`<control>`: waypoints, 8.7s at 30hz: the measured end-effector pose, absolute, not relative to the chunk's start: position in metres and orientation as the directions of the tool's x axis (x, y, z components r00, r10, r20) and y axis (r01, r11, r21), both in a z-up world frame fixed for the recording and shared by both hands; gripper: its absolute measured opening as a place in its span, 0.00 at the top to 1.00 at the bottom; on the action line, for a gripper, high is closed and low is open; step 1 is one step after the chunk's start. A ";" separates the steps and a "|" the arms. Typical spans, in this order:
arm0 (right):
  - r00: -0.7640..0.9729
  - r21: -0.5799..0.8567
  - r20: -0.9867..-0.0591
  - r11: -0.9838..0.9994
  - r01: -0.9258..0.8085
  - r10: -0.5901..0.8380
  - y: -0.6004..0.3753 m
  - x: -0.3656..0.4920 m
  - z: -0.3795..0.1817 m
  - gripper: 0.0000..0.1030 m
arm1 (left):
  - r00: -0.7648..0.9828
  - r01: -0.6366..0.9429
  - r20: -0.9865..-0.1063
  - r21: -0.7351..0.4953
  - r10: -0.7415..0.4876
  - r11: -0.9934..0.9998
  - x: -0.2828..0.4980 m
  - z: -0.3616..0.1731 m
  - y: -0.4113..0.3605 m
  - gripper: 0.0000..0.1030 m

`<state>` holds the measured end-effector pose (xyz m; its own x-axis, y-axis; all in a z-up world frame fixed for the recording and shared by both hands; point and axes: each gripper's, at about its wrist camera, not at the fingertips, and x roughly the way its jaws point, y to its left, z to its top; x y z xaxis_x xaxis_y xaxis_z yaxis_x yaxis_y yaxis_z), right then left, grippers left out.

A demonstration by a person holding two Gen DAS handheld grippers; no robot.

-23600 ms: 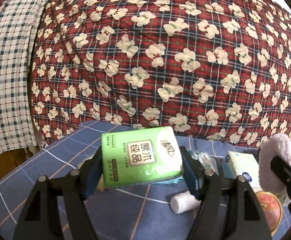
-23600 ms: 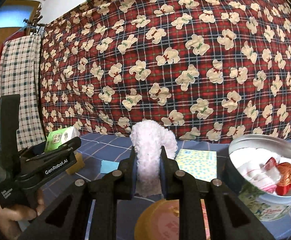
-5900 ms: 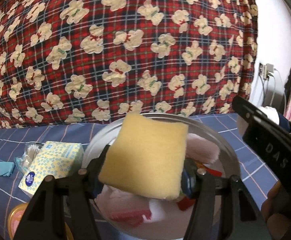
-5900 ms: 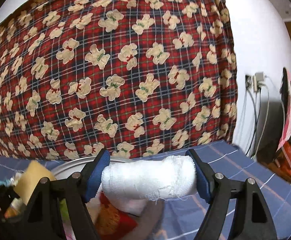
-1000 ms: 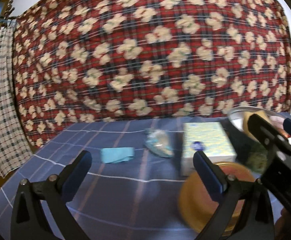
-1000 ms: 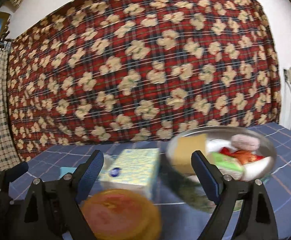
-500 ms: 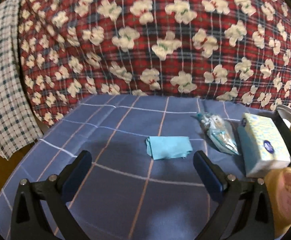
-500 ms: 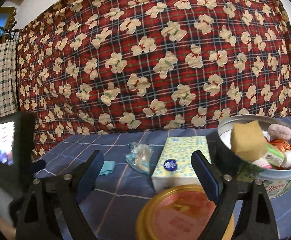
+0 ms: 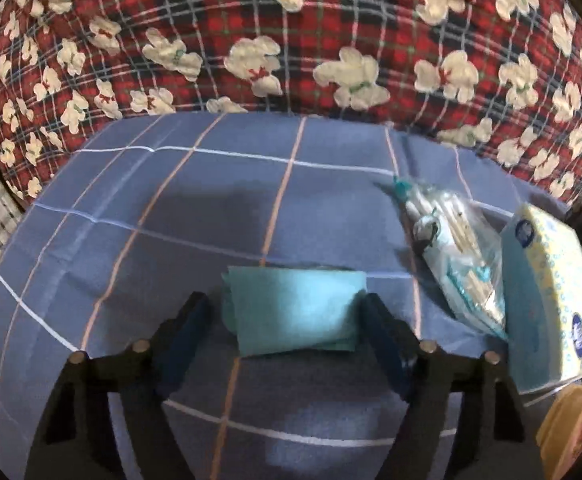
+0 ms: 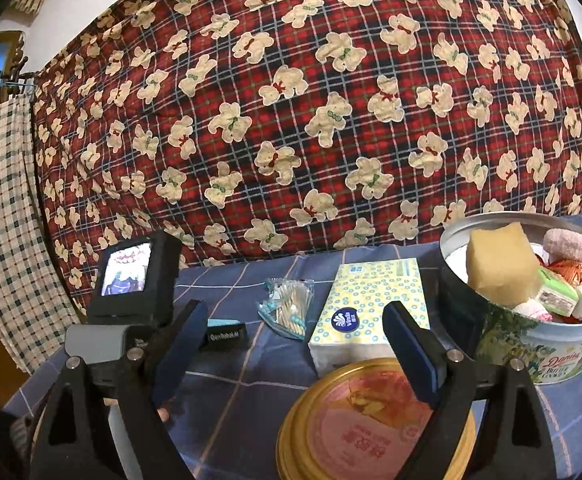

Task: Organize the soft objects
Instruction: 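Grasp the light-blue cloth with the left gripper while the right gripper approaches the cotton swab bag, then hold the light-blue cloth with the left gripper while the right gripper grasps the cotton swab bag, then carry the light-blue cloth and cotton swab bag over the round tin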

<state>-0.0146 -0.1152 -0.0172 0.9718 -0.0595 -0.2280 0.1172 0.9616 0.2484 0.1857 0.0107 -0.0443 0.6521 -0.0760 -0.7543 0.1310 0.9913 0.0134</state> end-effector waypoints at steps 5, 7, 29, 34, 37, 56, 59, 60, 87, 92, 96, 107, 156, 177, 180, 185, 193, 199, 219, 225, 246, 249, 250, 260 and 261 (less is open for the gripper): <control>0.970 0.245 -0.239 0.963 0.110 -0.050 -0.114 -0.014 -0.019 0.12 | 0.650 0.155 -0.746 -0.055 -0.144 0.986 0.186 -0.044 0.018 0.71; 0.965 0.245 -0.259 0.963 0.109 -0.043 -0.114 -0.010 -0.020 0.12 | 0.643 0.192 -0.739 -0.097 -0.200 0.977 0.185 -0.041 0.020 0.75; 0.714 0.162 -0.696 0.985 0.059 0.072 -0.093 0.166 -0.002 0.51 | 0.783 0.059 -0.611 -0.113 -0.116 0.992 0.174 -0.003 0.081 0.79; 0.642 0.121 -0.765 0.989 0.082 0.040 -0.089 0.196 -0.020 0.51 | 0.776 0.048 -0.618 -0.135 -0.122 0.990 0.176 -0.002 0.085 0.79; 0.616 0.096 -0.788 0.989 0.111 0.007 -0.087 0.207 -0.024 0.51 | 0.773 0.048 -0.621 -0.145 -0.129 0.988 0.176 -0.003 0.085 0.79; 0.664 0.024 -0.747 0.996 0.086 -0.039 -0.096 0.198 -0.003 0.86 | 0.776 0.041 -0.619 -0.143 -0.122 0.989 0.174 -0.002 0.087 0.79; 0.769 0.158 -0.632 0.987 0.004 0.098 -0.094 0.165 0.016 0.95 | 0.787 0.043 -0.606 -0.131 -0.114 0.990 0.172 0.000 0.087 0.79; 0.796 0.188 -0.592 0.982 -0.017 0.127 -0.092 0.152 0.021 0.95 | 0.793 0.043 -0.599 -0.128 -0.112 0.991 0.171 0.000 0.087 0.79; 0.564 0.268 -0.813 0.954 0.135 0.148 -0.098 0.223 -0.023 0.28 | 0.807 -0.003 -0.582 -0.175 -0.101 0.985 0.169 -0.002 0.098 0.79; 0.534 0.148 -0.845 0.977 0.152 0.045 -0.088 0.231 -0.025 0.29 | 0.803 -0.002 -0.587 -0.176 -0.103 0.984 0.170 -0.003 0.097 0.79; 0.492 0.119 -0.870 0.982 0.145 0.033 -0.097 0.224 -0.025 0.38 | 0.797 -0.006 -0.594 -0.181 -0.104 0.984 0.171 -0.004 0.098 0.79; 0.481 0.019 -0.876 0.993 0.118 -0.041 -0.111 0.213 -0.025 0.86 | 0.792 0.000 -0.602 -0.167 -0.102 0.986 0.172 -0.007 0.095 0.79; 0.776 0.260 -0.606 0.965 -0.014 0.175 -0.098 0.140 0.013 0.67 | 0.791 0.073 -0.558 -0.323 -0.252 0.943 0.179 -0.003 0.127 0.78; 0.975 0.071 -0.221 0.997 -0.009 0.024 -0.103 0.002 -0.005 0.66 | 0.906 0.134 -0.385 -0.131 -0.175 0.982 0.096 0.004 0.050 0.78; 0.974 0.071 -0.228 0.997 -0.004 0.020 -0.108 -0.003 -0.008 0.66 | 0.915 0.121 -0.374 -0.113 -0.155 0.986 0.081 0.002 0.042 0.78; 0.974 0.065 -0.228 0.998 0.008 0.007 -0.117 -0.012 -0.012 0.66 | 0.929 0.103 -0.350 -0.067 -0.120 0.992 0.064 -0.001 0.031 0.78; 0.976 0.037 -0.217 0.999 0.023 -0.015 -0.129 -0.030 -0.016 0.66 | 0.942 0.093 -0.320 -0.041 -0.101 0.995 0.044 -0.001 0.021 0.78; 0.978 0.021 -0.209 0.999 0.031 -0.026 -0.141 -0.041 -0.016 0.66 | 0.949 0.094 -0.300 -0.032 -0.099 0.995 0.027 0.000 0.012 0.78; 0.981 0.007 -0.151 0.992 0.126 -0.123 -0.211 -0.085 -0.017 0.66 | 0.952 0.150 -0.263 -0.048 -0.158 0.987 -0.014 0.005 -0.046 0.78; 0.977 0.009 -0.138 0.986 0.168 -0.165 -0.234 -0.094 -0.017 0.66 | 0.946 0.189 -0.259 -0.053 -0.197 0.981 -0.023 0.010 -0.068 0.78; 0.955 0.038 -0.115 0.959 0.280 -0.274 -0.303 -0.106 -0.014 0.66 | 0.911 0.317 -0.261 -0.053 -0.320 0.947 -0.030 0.019 -0.144 0.78; 0.951 0.040 -0.115 0.956 0.292 -0.286 -0.310 -0.107 -0.014 0.66 | 0.906 0.330 -0.264 -0.050 -0.331 0.943 -0.030 0.019 -0.152 0.78; 0.950 0.041 -0.115 0.955 0.295 -0.289 -0.312 -0.108 -0.014 0.66 | 0.904 0.334 -0.266 -0.050 -0.334 0.941 -0.030 0.019 -0.155 0.78; 0.938 0.039 -0.127 0.943 0.329 -0.322 -0.334 -0.107 -0.016 0.66 | 0.886 0.378 -0.281 -0.022 -0.369 0.925 -0.028 0.018 -0.183 0.78; 0.936 0.038 -0.128 0.941 0.336 -0.329 -0.337 -0.106 -0.016 0.66 | 0.883 0.385 -0.284 -0.019 -0.374 0.923 -0.028 0.018 -0.187 0.78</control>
<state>-0.1065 -0.3365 -0.0157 0.9356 -0.3289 -0.1282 0.3360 0.9411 0.0379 -0.0277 -0.1868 0.0181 0.8826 -0.3745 -0.2843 0.3854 0.9226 -0.0189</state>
